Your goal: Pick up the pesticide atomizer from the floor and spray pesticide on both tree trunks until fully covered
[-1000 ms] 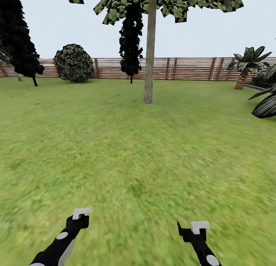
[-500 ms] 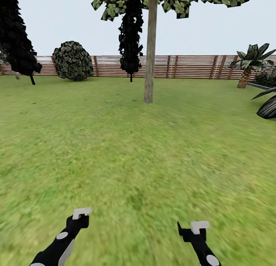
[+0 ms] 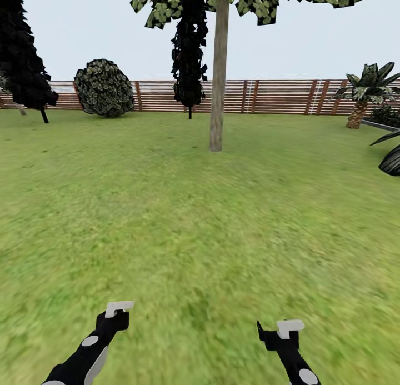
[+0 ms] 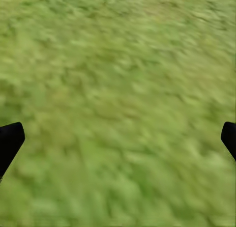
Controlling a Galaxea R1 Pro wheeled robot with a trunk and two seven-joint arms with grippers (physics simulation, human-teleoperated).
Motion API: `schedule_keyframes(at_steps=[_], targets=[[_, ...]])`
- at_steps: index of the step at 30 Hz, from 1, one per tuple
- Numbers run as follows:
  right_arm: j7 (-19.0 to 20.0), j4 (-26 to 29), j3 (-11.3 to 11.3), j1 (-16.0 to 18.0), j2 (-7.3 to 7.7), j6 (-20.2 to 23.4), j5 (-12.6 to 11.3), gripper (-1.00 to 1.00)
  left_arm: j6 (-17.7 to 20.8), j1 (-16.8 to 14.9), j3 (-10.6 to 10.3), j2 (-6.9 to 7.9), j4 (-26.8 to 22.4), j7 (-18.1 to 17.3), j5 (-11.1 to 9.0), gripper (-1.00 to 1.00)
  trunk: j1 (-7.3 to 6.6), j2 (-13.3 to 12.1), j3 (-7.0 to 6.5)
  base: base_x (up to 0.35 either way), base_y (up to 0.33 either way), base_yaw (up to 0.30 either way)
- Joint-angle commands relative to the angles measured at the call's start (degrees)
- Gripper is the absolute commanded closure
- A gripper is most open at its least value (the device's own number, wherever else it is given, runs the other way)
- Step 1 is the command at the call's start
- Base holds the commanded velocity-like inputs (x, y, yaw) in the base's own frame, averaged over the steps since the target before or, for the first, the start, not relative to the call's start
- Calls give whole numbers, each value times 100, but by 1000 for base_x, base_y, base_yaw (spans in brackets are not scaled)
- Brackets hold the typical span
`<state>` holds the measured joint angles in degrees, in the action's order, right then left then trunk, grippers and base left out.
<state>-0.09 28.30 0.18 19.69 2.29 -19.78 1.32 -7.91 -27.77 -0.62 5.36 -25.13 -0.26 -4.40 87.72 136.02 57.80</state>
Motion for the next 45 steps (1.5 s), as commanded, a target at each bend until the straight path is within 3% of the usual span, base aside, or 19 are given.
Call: schedule_keyframes(at_steps=[1,45], targets=[[0,0,0,0,0,0,0,-100,0,0,0,0,-1,0,0,100,0,0,0,338,0,0],[0,0,0,0,-8,0,0,-100,0,0,0,0,-1,0,0,100,0,0,145,338,0,-33]])
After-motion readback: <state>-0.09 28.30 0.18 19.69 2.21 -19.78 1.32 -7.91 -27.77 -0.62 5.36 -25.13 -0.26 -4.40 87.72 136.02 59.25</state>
